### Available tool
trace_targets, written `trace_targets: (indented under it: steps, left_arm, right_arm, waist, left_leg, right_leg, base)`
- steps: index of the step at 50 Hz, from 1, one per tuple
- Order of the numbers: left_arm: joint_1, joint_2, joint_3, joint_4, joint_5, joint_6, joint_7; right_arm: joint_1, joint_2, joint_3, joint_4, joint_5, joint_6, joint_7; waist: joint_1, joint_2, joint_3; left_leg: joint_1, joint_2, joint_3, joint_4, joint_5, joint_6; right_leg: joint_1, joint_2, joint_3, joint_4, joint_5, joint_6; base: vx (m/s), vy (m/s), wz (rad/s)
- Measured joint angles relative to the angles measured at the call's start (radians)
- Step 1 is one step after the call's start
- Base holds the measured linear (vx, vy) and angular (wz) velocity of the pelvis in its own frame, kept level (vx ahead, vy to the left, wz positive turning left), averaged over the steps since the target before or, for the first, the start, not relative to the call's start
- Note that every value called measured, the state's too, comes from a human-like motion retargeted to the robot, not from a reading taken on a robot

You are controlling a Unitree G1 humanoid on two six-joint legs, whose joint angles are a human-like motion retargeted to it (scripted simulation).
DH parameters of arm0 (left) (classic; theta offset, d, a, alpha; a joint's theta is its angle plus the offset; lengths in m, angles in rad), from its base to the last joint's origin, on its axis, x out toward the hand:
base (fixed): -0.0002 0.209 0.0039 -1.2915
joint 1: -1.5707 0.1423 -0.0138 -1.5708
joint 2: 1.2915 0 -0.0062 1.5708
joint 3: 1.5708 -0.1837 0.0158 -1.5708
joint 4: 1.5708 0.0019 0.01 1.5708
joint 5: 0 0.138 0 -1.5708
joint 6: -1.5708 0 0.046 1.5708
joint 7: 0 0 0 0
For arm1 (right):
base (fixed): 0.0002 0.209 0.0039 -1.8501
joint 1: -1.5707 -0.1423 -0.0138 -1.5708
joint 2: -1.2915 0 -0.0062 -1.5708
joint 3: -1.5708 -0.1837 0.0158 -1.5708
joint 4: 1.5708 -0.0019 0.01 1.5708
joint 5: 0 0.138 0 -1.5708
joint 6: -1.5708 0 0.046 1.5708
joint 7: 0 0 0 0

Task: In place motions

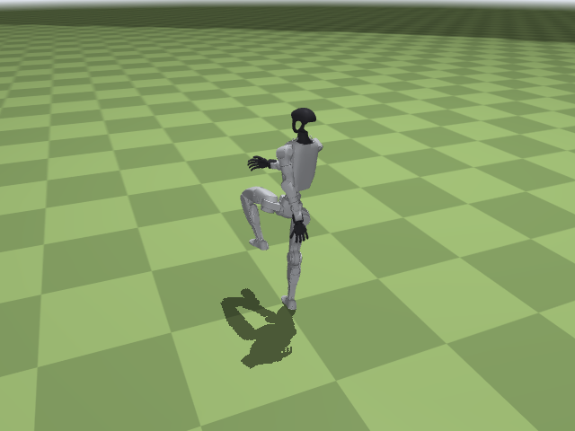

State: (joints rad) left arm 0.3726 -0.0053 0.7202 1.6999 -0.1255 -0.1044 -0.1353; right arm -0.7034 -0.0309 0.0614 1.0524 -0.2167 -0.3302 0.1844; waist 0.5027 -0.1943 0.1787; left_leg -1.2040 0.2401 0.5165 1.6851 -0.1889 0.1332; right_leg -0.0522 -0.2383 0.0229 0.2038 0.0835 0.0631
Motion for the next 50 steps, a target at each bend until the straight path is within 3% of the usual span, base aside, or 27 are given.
trace_targets:
  steps: [5,8,11,13,15,17,18,20,22,25,27,30,34,38,40,43,46,47,50]
  left_arm:
    - [0.025,0.019,-0.010,-0.033,-0.008,-0.012,0.057]
    - [-0.063,0.033,0.031,-0.059,0.039,0.002,0.029]
    - [-0.126,0.063,0.001,-0.065,0.074,0.008,0.011]
    - [-0.170,0.092,-0.059,-0.061,0.086,0.010,0.013]
    - [-0.226,0.119,-0.132,-0.066,0.105,0.015,0.013]
    - [-0.294,0.123,-0.203,-0.089,0.133,0.030,-0.009]
    - [-0.342,0.124,-0.229,-0.106,0.150,0.037,-0.034]
    - [-0.435,0.120,-0.261,-0.181,0.181,0.023,-0.062]
    - [-0.558,0.143,-0.327,-0.260,0.164,0.002,-0.104]
    - [-0.663,0.184,-0.376,-0.388,0.202,-0.021,-0.173]
    - [-0.675,0.181,-0.358,-0.422,0.267,-0.036,-0.126]
    - [-0.647,0.181,-0.371,-0.430,0.308,-0.069,-0.015]
    - [-0.553,0.167,-0.402,-0.376,0.320,-0.060,-0.045]
    - [-0.490,0.136,-0.404,-0.301,0.337,-0.025,-0.081]
    - [-0.439,0.120,-0.392,-0.272,0.335,-0.013,-0.086]
    - [-0.369,0.104,-0.315,-0.220,0.327,0.002,-0.087]
    - [-0.298,0.070,-0.256,-0.182,0.296,0.002,-0.061]
    - [-0.282,0.063,-0.242,-0.169,0.280,0.002,-0.057]
    - [-0.253,0.070,-0.195,-0.131,0.244,0.002,-0.056]
  right_arm:
    - [0.046,0.014,0.071,0.009,-0.106,-0.007,0.022]
    - [0.112,0.016,0.110,0.036,-0.189,-0.029,0.005]
    - [0.257,-0.001,0.103,0.089,-0.263,-0.030,0.005]
    - [0.391,-0.030,0.081,0.115,-0.321,-0.024,0.008]
    - [0.535,-0.077,0.050,0.139,-0.389,-0.022,-0.028]
    - [0.658,-0.121,0.006,0.212,-0.466,-0.005,-0.131]
    - [0.693,-0.140,-0.028,0.267,-0.498,0.011,-0.182]
    - [0.738,-0.160,-0.088,0.363,-0.514,0.046,-0.260]
    - [0.742,-0.185,-0.148,0.458,-0.470,0.071,-0.310]
    - [0.714,-0.220,-0.242,0.635,-0.413,0.135,-0.351]
    - [0.760,-0.226,-0.275,0.648,-0.380,0.190,-0.363]
    - [0.867,-0.240,-0.298,0.648,-0.283,0.205,-0.360]
    - [0.964,-0.249,-0.308,0.648,-0.257,0.213,-0.341]
    - [0.949,-0.223,-0.330,0.647,-0.269,0.214,-0.309]
    - [0.933,-0.209,-0.322,0.632,-0.279,0.195,-0.294]
    - [0.862,-0.210,-0.272,0.598,-0.293,0.189,-0.215]
    - [0.813,-0.197,-0.235,0.528,-0.300,0.178,-0.174]
    - [0.796,-0.191,-0.225,0.497,-0.298,0.172,-0.156]
    - [0.744,-0.166,-0.188,0.381,-0.283,0.151,-0.088]
  waist:
    - [-0.093,-0.009,-0.123]
    - [-0.228,0.059,-0.131]
    - [-0.334,0.108,-0.165]
    - [-0.392,0.155,-0.208]
    - [-0.476,0.206,-0.260]
    - [-0.570,0.259,-0.321]
    - [-0.604,0.280,-0.333]
    - [-0.645,0.277,-0.245]
    - [-0.677,0.263,-0.100]
    - [-0.760,0.264,0.041]
    - [-0.820,0.278,0.075]
    - [-0.891,0.317,0.055]
    - [-0.873,0.343,-0.046]
    - [-0.782,0.321,-0.089]
    - [-0.751,0.326,-0.122]
    - [-0.691,0.297,-0.143]
    - [-0.635,0.272,-0.190]
    - [-0.622,0.255,-0.196]
    - [-0.567,0.199,-0.192]
  left_leg:
    - [0.263,-0.089,-0.033,-0.084,0.016,-0.054]
    - [0.565,-0.192,-0.099,-0.307,0.006,-0.074]
    - [0.908,-0.308,-0.150,-0.768,0.034,-0.065]
    - [1.117,-0.370,-0.232,-1.175,0.045,-0.099]
    - [1.274,-0.364,-0.217,-1.445,-0.114,-0.107]
    - [1.282,-0.259,-0.074,-1.554,-0.129,-0.078]
    - [1.230,-0.255,-0.199,-1.570,-0.119,-0.081]
    - [1.202,-0.263,-0.330,-1.574,-0.117,-0.064]
    - [1.241,-0.277,-0.312,-1.585,-0.110,-0.034]
    - [1.240,-0.284,-0.351,-1.576,-0.087,0.001]
    - [1.228,-0.273,-0.339,-1.564,-0.072,0.025]
    - [1.179,-0.233,-0.299,-1.553,-0.046,0.049]
    - [1.132,-0.222,-0.295,-1.546,-0.031,0.049]
    - [1.152,-0.227,-0.261,-1.582,-0.032,0.020]
    - [1.154,-0.225,-0.258,-1.599,-0.038,0.006]
    - [1.202,-0.241,-0.212,-1.609,-0.062,-0.013]
    - [1.198,-0.282,-0.189,-1.613,-0.063,-0.018]
    - [1.197,-0.305,-0.187,-1.613,-0.063,-0.018]
    - [1.224,-0.364,-0.152,-1.626,-0.066,-0.025]
  right_leg:
    - [0.005,0.024,-0.004,-0.052,0.021,0.001]
    - [0.082,0.066,-0.087,-0.052,0.001,0.019]
    - [0.136,0.097,-0.163,-0.044,-0.024,0.035]
    - [0.139,0.139,-0.205,-0.019,-0.046,0.039]
    - [0.114,0.179,-0.288,0.038,-0.052,0.039]
    - [-0.004,0.181,-0.355,0.200,0.079,0.034]
    - [-0.114,0.165,-0.368,0.329,0.203,0.028]
    - [-0.275,0.164,-0.313,0.554,0.382,-0.017]
    - [-0.408,0.068,-0.349,0.849,0.272,-0.082]
    - [-0.636,-0.023,-0.340,1.211,0.176,-0.115]
    - [-0.744,-0.027,-0.351,1.337,0.132,-0.122]
    - [-0.905,-0.008,-0.405,1.447,0.067,-0.125]
    - [-0.916,0.020,-0.415,1.404,0.044,-0.118]
    - [-0.701,0.042,-0.379,1.232,0.058,-0.086]
    - [-0.563,0.090,-0.362,1.072,0.086,-0.052]
    - [-0.319,0.215,-0.205,0.758,0.105,0.042]
    - [-0.077,0.237,-0.126,0.354,0.146,0.094]
    - [0.003,0.220,-0.138,0.216,0.125,0.102]
    - [0.167,0.178,-0.227,-0.051,-0.127,0.099]
  base:
    - [0.06,0.05,0.43]
    - [0.04,0.03,0.96]
    - [0.29,0.15,1.07]
    - [0.35,0.23,1.19]
    - [0.30,0.23,1.92]
    - [0.12,0.23,2.17]
    - [-0.17,0.19,1.58]
    - [-0.48,0.13,0.88]
    - [-0.79,0.20,0.66]
    - [-0.54,0.24,0.75]
    - [-0.02,0.19,0.59]
    - [0.20,0.11,0.35]
    - [0.27,-0.06,-0.31]
    - [-0.04,-0.08,-0.63]
    - [0.02,-0.04,-0.69]
    - [0.11,0.00,-1.09]
    - [0.03,-0.02,-0.64]
    - [-0.13,-0.06,-0.20]
    - [-0.13,-0.12,-0.53]
